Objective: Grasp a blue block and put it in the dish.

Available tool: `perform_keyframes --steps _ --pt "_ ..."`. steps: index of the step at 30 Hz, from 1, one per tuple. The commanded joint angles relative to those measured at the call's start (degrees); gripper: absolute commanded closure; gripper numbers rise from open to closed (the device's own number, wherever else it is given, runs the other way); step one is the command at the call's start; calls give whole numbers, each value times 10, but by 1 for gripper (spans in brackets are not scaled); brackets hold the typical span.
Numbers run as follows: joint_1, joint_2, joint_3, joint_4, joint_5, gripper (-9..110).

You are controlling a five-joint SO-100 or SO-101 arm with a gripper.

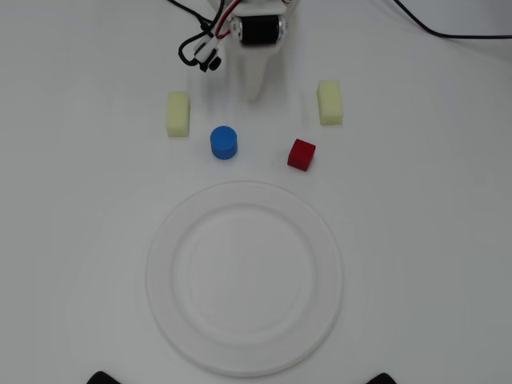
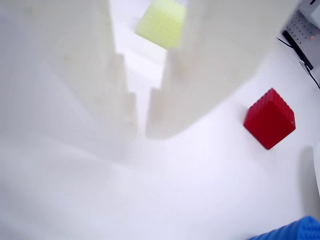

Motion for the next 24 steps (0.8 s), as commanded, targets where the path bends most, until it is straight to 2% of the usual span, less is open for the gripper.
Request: perform_keyframes --steps 1,11,20,24 --pt "25 -338 -229 -45 4 101" --pt "25 -364 -236 -59 3 98" --pt "50 -527 -347 -72 15 71" --pt "60 -597 -420 -72 26 66"
